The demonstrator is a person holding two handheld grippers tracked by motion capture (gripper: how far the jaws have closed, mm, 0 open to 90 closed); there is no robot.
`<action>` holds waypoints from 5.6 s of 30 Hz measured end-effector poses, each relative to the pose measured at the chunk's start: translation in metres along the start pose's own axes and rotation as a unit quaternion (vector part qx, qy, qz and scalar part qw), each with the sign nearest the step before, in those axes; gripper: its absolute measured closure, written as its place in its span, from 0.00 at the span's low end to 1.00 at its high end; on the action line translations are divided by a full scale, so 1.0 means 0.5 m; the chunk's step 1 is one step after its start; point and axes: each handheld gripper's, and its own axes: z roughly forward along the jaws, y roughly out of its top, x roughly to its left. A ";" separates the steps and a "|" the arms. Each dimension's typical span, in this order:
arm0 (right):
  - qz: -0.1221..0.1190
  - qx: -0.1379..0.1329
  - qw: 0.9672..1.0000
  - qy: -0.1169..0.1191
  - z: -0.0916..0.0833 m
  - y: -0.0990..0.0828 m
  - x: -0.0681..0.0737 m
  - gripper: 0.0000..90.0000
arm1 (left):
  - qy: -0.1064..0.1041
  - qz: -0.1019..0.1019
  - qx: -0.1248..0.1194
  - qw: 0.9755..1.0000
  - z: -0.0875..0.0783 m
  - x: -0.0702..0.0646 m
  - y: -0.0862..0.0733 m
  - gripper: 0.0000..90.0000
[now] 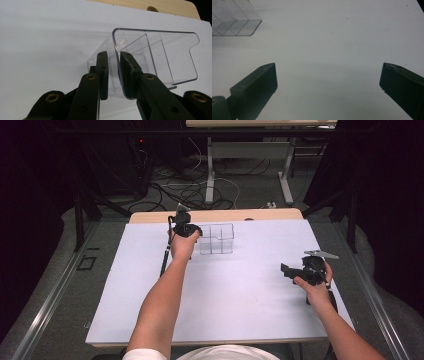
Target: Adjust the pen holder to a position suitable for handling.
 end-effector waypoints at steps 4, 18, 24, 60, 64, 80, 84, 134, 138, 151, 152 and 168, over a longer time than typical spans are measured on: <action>0.001 0.001 1.000 0.000 0.001 0.000 -0.001 0.01 | 0.010 -0.004 -0.004 1.000 -0.003 0.002 0.001 0.90; 0.003 0.001 1.000 -0.001 0.001 -0.001 -0.001 0.01 | 0.019 -0.003 0.006 1.000 -0.013 -0.001 0.001 0.92; 0.006 0.003 1.000 -0.001 0.000 -0.001 -0.001 0.02 | 0.022 -0.002 0.012 1.000 -0.021 0.003 0.001 0.93; 0.007 0.003 1.000 -0.003 -0.001 -0.001 0.000 0.02 | -0.024 0.042 0.047 0.998 -0.102 0.014 -0.108 0.92; 0.003 0.003 1.000 -0.003 -0.001 -0.001 -0.001 0.02 | -0.033 0.045 0.050 0.997 -0.108 0.011 -0.120 0.91; 0.004 0.003 1.000 -0.004 0.001 -0.002 0.001 0.02 | -0.034 0.035 0.050 0.998 -0.121 0.006 -0.151 0.90; 0.007 0.004 1.000 -0.004 0.001 -0.002 0.001 0.02 | -0.051 0.026 0.049 0.997 -0.122 0.008 -0.154 0.86; 0.002 0.008 1.000 -0.004 0.004 -0.004 0.001 0.02 | -0.046 0.115 0.042 0.991 -0.136 -0.013 -0.195 1.00; 0.003 0.009 1.000 -0.005 0.005 -0.004 0.001 0.02 | -0.048 0.116 0.048 0.991 -0.138 -0.019 -0.201 1.00; 0.004 0.010 1.000 -0.004 0.006 -0.005 0.002 0.02 | -0.060 0.137 0.079 0.986 -0.128 -0.031 -0.227 1.00; 0.004 0.011 1.000 -0.004 0.006 -0.005 0.003 0.02 | -0.061 0.137 0.080 0.985 -0.128 -0.032 -0.229 1.00; 0.007 0.011 1.000 -0.004 0.005 -0.006 0.004 0.02 | -0.072 0.113 0.045 0.990 -0.144 0.004 -0.229 0.91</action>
